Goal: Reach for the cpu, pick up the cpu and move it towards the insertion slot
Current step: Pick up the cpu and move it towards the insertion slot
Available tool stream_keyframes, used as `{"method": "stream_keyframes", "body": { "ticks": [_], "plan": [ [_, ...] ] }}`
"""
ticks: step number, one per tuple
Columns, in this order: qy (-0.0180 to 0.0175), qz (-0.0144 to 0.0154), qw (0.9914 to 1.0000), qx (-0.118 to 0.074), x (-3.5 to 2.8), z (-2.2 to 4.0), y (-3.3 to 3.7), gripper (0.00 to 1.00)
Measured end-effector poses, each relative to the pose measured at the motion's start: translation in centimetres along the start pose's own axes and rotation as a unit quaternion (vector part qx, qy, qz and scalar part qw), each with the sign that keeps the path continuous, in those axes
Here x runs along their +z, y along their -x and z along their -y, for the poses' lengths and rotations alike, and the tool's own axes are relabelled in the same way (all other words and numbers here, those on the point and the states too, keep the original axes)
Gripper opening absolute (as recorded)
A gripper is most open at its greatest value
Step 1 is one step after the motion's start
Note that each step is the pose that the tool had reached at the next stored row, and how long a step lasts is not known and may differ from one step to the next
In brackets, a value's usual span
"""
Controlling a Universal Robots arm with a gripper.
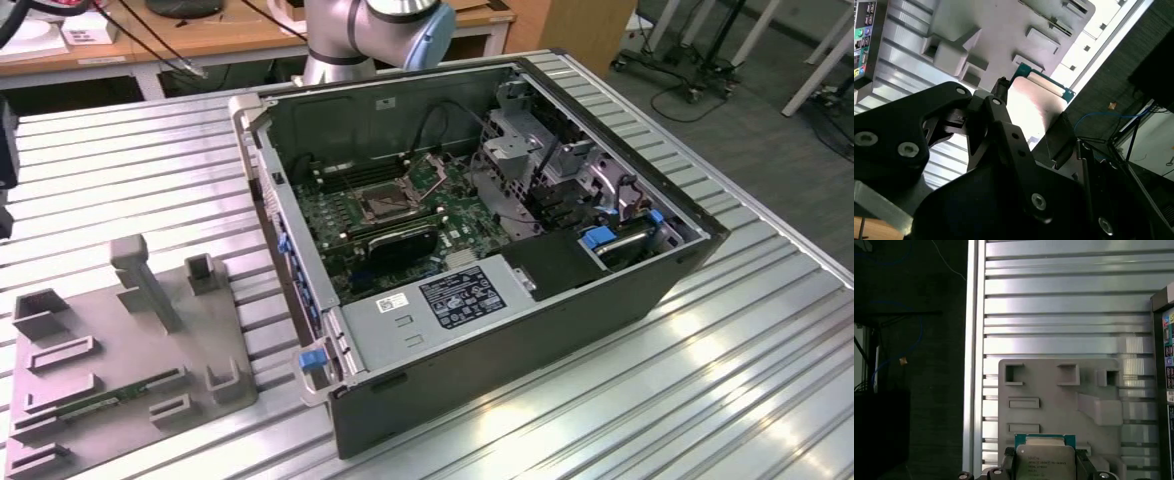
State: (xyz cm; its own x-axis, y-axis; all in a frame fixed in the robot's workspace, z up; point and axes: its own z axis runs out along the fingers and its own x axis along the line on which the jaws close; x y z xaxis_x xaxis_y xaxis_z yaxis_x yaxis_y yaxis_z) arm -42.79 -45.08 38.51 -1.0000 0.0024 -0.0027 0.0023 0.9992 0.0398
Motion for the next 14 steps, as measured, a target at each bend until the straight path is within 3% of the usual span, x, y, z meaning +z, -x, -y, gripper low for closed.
{"method": "stream_keyframes", "body": {
  "ticks": [14],
  "plan": [
    [0.0000,0.0000,1.00000,0.000,0.01,-0.01,2.59,0.55]
  ]
}}
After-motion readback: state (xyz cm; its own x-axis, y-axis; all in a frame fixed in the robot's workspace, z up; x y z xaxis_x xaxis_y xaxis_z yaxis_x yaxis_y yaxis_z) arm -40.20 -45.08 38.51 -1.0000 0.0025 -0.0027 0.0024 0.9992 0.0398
